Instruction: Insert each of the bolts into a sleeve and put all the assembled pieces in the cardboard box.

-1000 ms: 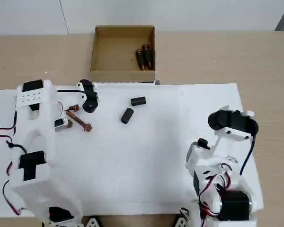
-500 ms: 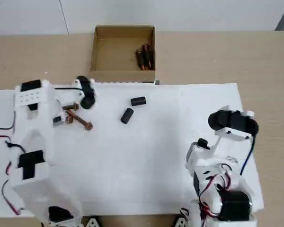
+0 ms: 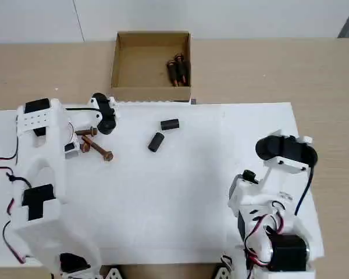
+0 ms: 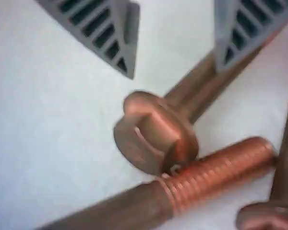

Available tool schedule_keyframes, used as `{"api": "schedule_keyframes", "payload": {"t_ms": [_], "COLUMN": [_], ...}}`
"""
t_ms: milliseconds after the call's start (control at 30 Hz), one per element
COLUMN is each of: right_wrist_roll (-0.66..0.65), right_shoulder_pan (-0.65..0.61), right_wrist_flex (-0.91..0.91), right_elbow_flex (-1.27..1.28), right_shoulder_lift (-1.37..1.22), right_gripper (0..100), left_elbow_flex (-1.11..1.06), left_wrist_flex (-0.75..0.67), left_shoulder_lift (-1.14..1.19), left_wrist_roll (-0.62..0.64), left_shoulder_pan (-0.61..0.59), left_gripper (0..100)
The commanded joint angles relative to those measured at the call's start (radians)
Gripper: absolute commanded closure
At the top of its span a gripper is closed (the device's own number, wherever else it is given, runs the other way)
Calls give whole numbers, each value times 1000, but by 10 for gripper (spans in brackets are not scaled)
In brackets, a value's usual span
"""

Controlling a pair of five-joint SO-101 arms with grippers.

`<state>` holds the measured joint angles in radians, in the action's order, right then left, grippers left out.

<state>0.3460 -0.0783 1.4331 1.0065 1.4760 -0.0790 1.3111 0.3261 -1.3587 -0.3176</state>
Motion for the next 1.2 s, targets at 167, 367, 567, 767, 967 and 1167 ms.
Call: {"api": "schedule_keyframes", "payload": {"t_ms": [167, 367, 567, 767, 967, 1167], "right_wrist_roll": [-5, -5, -5, -5, -5, -5], "right_shoulder_pan": [5, 4, 4, 4, 4, 4], "right_wrist_flex": [-21, -24, -24, -22, -22, -24], "right_elbow_flex": [-6, -6, -8, -8, -8, -8], "right_shoulder_lift": [5, 5, 5, 5, 5, 5], "right_gripper": [995, 995, 995, 995, 995, 995], "left_elbow_flex": [-5, -5, -5, -1, 2, 131], "left_wrist_flex": [38, 127, 161, 193, 193, 336], "left_shoulder_lift": [11, 11, 9, 9, 0, 0], "left_wrist_roll": [-195, -203, -203, -204, -204, -203], "left_shoulder_pan": [26, 52, 54, 55, 54, 49], "left_gripper": [889, 955, 972, 995, 994, 993]}}
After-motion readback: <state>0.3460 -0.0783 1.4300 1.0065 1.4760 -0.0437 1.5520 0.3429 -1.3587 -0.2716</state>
